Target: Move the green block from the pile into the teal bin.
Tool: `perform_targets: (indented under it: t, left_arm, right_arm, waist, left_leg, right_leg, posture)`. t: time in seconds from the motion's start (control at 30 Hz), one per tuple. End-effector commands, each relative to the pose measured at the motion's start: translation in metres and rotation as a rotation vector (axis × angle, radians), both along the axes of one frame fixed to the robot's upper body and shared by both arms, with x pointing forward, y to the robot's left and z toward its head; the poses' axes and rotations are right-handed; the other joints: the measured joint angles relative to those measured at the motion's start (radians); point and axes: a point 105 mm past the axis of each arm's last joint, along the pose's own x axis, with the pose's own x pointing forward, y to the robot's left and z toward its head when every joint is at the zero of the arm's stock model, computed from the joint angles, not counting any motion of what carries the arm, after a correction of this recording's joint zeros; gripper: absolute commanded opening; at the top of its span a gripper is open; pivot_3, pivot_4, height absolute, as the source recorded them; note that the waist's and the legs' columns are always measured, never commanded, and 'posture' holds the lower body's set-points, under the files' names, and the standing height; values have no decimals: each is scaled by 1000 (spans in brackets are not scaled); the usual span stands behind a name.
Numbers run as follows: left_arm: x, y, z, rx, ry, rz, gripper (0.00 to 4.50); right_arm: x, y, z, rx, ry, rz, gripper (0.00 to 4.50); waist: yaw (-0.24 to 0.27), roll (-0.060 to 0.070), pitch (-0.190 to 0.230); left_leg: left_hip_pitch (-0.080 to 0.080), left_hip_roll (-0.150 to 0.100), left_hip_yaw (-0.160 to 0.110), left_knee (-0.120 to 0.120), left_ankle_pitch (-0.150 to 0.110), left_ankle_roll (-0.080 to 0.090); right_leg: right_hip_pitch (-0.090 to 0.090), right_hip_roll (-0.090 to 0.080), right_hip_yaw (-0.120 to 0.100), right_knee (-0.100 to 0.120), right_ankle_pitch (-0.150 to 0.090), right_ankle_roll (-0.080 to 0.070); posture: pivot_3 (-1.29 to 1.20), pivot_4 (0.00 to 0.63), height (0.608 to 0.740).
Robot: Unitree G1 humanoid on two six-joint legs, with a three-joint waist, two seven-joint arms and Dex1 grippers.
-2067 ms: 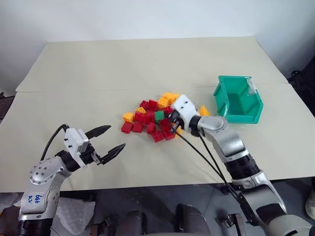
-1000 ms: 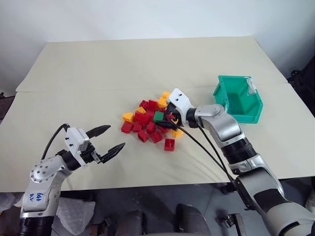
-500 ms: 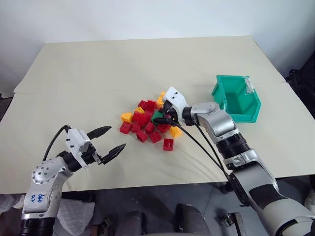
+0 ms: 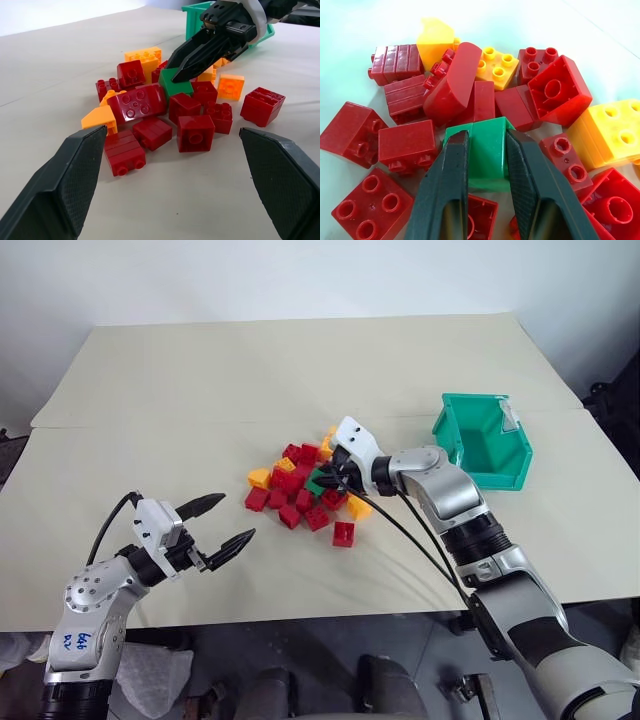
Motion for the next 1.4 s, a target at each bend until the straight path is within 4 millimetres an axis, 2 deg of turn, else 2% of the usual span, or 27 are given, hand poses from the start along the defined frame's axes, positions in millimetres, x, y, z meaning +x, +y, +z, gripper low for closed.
perform_targets:
  t: [0.03,0.1,0.2,0.3,0.53,0.73,0.83,0.97,1.3,1.4]
  left_arm:
    - [-2,-2,10,2,-44,-9,4500]
    - [-1,-2,10,2,-44,-9,4500]
    - [-1,-1,11,4,-44,-8,4500]
    - [-2,-1,11,8,-42,-7,4500]
    - [-2,-1,13,7,-46,-8,4500]
    - [-2,-1,15,3,-51,-5,4500]
    - [-2,-2,15,3,-51,-4,4500]
    - [0,-2,16,2,-56,-5,4500]
    - [2,-2,17,-1,-64,-1,4500]
    - [2,-2,17,-2,-66,1,4500]
  right_arm:
    - [4,-3,15,49,-24,-17,1104]
    - [7,-4,14,44,-38,-34,1484]
    - [-4,2,6,22,11,30,2199]
    - [-9,4,3,-5,12,54,2199]
    - [-2,2,-8,-72,-30,16,2199]
    - [0,5,3,-16,-54,8,2199]
    - [2,4,5,-2,-56,-15,2802]
    - [5,2,-1,-54,-76,-27,4043]
    - [3,-3,-15,-102,-52,-9,4043]
    - [2,-5,-17,-117,-54,-10,3511]
  waist:
    - [0,0,0]
    - [0,0,0]
    - [0,0,0]
    - [0,0,0]
    - [0,0,0]
    - [0,0,0]
    - [0,0,0]
    - [0,0,0]
    - [0,0,0]
    - [1,0,0]
  left_leg:
    - [0,0,0,0,0,0]
    - [0,0,0,0,0,0]
    - [0,0,0,0,0,0]
    - [0,0,0,0,0,0]
    - [0,0,0,0,0,0]
    - [0,0,0,0,0,0]
    - [0,0,0,0,0,0]
    - [0,0,0,0,0,0]
    - [0,0,0,0,0,0]
    - [0,0,0,0,0,0]
  right_leg:
    - [0,0,0,0,0,0]
    - [0,0,0,0,0,0]
    - [0,0,0,0,0,0]
    - [0,0,0,0,0,0]
    - [0,0,0,0,0,0]
    - [0,0,0,0,0,0]
    - [0,0,0,0,0,0]
    - [0,0,0,0,0,0]
    - [0,0,0,0,0,0]
    - [0,0,0,0,0,0]
  posture:
    - [0,150,740]
    - [0,150,740]
    - [0,150,740]
    - [0,150,740]
    - [0,150,740]
    - [0,150,740]
    - [0,150,740]
    - [0,150,740]
    - [0,150,740]
    - [0,150,740]
